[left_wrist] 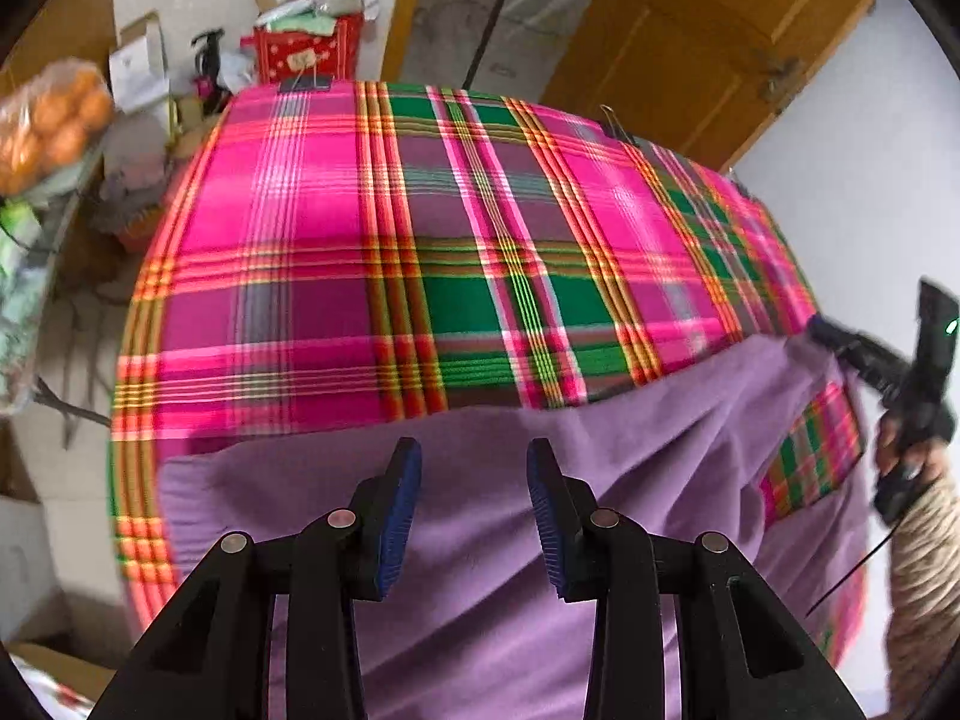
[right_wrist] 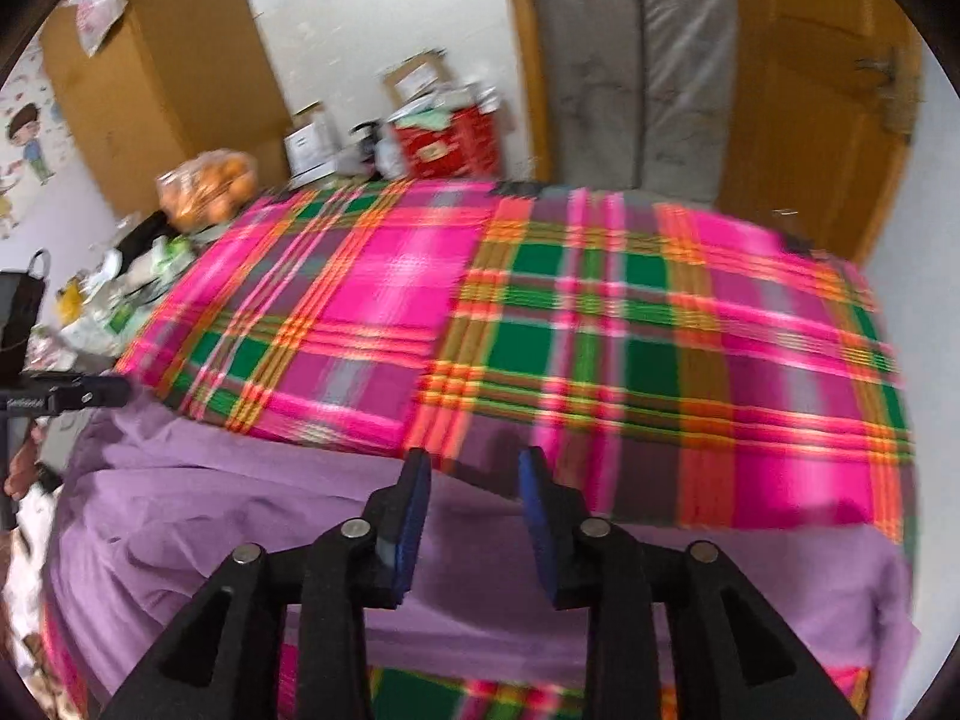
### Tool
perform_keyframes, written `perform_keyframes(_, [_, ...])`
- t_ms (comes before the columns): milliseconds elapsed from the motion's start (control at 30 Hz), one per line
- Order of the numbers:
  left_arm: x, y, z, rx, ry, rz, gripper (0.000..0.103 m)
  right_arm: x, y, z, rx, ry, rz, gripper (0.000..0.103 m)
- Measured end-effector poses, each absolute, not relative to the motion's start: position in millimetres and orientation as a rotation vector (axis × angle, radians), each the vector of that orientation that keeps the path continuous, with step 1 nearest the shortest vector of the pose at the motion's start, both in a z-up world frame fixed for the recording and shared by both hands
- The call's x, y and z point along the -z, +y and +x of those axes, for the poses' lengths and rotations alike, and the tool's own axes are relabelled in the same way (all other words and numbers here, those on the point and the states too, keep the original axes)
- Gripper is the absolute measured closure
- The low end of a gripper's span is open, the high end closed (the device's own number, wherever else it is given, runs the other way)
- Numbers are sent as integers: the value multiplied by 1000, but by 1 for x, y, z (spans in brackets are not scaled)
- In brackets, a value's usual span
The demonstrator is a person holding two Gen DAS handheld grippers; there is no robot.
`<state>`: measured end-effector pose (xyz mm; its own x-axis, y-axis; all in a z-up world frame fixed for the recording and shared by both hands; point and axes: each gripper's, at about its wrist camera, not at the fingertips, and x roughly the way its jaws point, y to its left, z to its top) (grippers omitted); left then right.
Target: Fold clothes
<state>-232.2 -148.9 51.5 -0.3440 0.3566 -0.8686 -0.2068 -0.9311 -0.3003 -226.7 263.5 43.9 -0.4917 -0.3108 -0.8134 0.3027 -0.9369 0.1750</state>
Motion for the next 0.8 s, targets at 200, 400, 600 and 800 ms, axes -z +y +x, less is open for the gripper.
perform_keyframes(200, [-44,-142,-242,-2259,-264,-1517,64,-26,249,-240,2348,10,1361,62])
perform_keyframes(400, [-29,-138,-242,-2212,-266,-1564,64,-11,243,-246,2324,29,1385,60])
perform_keyframes(600, [-23,-134,-237,-2212,-260,-1591,64,-9,240,-239,2326,90,1345,60])
perform_keyframes(800, [-24,-124,-231,-2216,-219,-1581,64,-10,240,-232,2323,112,1316,59])
